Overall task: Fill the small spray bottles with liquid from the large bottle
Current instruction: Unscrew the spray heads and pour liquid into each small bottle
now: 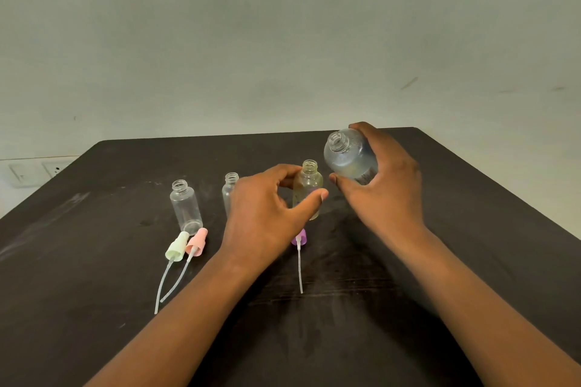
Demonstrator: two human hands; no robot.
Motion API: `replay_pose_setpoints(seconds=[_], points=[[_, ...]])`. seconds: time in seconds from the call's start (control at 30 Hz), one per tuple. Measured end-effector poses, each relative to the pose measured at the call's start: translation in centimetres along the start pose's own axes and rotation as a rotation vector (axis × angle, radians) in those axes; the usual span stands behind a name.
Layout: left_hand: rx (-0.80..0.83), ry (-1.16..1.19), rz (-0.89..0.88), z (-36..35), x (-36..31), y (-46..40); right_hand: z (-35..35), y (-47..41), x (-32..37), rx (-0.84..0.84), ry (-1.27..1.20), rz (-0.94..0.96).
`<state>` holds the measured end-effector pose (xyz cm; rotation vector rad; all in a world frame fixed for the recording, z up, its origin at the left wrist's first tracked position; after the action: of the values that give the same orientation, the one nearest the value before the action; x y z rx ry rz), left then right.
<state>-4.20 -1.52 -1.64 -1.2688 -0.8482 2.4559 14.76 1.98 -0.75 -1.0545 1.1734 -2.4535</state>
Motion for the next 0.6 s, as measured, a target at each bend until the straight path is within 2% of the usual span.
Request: replay_pose_setpoints(seconds=[0.6], points=[[0.061,0.027,-0.021,-0.10,-0.36,0.26,-0.45,0.02,-0.30,0.018,0.060,0.141]])
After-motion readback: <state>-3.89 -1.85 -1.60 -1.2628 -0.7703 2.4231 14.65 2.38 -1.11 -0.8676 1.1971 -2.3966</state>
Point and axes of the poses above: each hand's wrist, its own y-axis away from the middle knuckle, its own z-axis out of the back of the hand, x = y × z, the point moved 3 cm from there along -y, towards the middle knuckle, and after that the axes turned 1 degree about -z, right-handed, at the moved point
